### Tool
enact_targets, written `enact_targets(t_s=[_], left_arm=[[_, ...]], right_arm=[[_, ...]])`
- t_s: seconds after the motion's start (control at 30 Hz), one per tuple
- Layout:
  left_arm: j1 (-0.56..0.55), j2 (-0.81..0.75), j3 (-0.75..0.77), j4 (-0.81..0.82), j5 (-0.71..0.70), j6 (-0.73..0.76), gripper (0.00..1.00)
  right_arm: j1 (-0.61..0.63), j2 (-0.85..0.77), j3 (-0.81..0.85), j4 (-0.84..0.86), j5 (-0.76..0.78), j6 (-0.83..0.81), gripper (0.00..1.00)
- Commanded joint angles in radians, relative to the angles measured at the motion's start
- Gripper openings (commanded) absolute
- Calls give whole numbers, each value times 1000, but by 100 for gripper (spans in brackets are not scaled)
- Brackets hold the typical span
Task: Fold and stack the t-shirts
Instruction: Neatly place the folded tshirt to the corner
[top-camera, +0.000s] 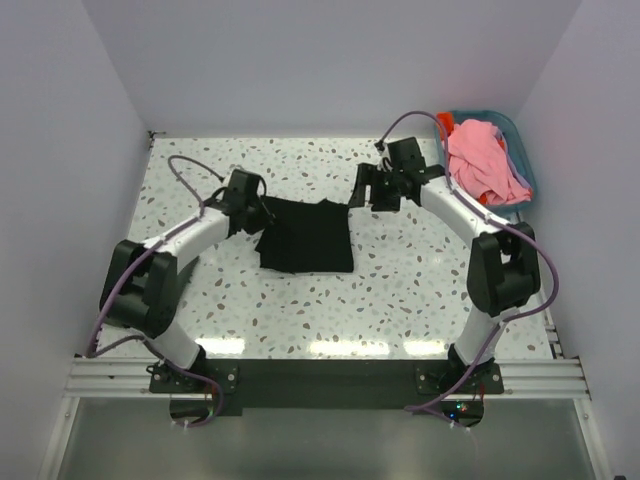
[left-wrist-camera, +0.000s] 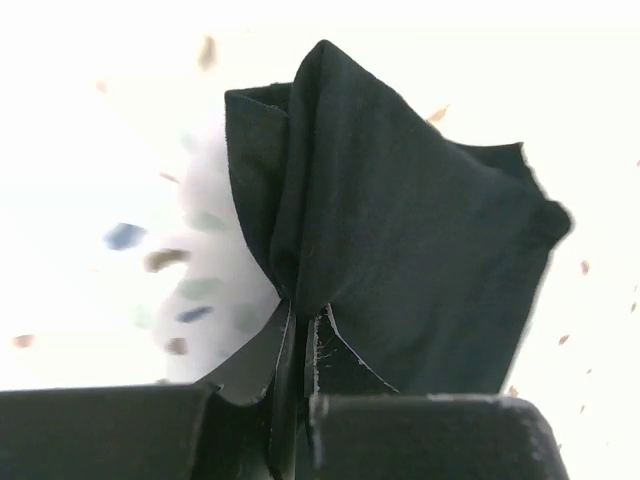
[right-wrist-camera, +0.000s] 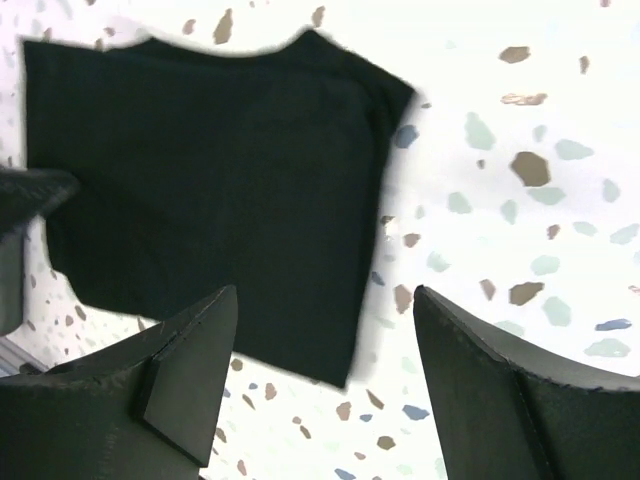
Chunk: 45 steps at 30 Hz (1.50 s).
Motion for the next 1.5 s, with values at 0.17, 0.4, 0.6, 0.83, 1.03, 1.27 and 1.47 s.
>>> enact_targets(t_s=[0.17, 0.4, 0.6, 0.83, 1.03, 1.27, 1.47], left_arm=[[217, -187, 69, -231, -119, -79, 0], [423, -245, 71, -295, -124, -85, 0], [587, -269, 69, -329, -108, -94, 0], [696, -338, 86, -370, -122, -75, 0], [737, -394, 86, -402, -133, -53, 0], [756, -431, 131, -422, -156, -14, 0], [763, -458, 183, -455, -190, 6, 0]], right_arm=[[100, -49, -28, 35, -7, 20, 74], [128, -52, -37, 41, -13, 20, 74], [129, -61, -48, 44, -16, 19, 74], [131, -61, -51, 47, -16, 19, 74], [137, -59, -45, 45, -18, 20, 74], [142, -73, -48, 41, -18, 20, 74], [143, -88, -62, 42, -18, 22, 74]])
